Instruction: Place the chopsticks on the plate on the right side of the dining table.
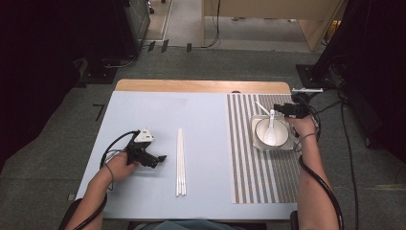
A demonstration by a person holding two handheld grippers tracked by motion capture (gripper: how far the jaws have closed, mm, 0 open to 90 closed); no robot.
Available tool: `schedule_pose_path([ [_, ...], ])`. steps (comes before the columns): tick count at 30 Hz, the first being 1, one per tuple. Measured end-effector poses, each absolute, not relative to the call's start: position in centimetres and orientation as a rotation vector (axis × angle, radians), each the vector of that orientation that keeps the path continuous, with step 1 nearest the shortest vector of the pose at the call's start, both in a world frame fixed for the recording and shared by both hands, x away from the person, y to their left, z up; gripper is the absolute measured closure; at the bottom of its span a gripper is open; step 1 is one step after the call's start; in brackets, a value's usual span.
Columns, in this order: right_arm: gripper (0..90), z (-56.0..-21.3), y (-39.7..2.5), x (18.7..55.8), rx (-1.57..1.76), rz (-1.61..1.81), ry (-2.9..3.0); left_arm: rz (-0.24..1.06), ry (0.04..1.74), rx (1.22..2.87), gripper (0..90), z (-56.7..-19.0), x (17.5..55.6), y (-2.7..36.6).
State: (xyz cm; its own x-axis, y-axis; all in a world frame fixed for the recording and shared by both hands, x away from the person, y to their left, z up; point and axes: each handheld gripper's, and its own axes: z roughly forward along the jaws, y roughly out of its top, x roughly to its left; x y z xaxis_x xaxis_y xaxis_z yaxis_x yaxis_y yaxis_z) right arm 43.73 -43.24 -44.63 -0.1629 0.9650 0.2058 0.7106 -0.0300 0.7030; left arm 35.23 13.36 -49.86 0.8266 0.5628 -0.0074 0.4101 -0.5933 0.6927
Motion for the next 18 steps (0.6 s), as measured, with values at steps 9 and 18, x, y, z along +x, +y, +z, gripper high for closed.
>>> schedule_pose_path([
  [9, 37.3, -41.7, -41.3, 44.1, 1.712, 1.018, 1.885, 0.277, 0.708, 2.287, 0.0, -49.9, 35.2, 13.4],
  [18, 31.6, -40.8, -39.3, 44.3, 1.709, 0.990, 1.870, 0.277, 0.708, 2.287, 0.0, -49.9, 35.2, 13.4],
])
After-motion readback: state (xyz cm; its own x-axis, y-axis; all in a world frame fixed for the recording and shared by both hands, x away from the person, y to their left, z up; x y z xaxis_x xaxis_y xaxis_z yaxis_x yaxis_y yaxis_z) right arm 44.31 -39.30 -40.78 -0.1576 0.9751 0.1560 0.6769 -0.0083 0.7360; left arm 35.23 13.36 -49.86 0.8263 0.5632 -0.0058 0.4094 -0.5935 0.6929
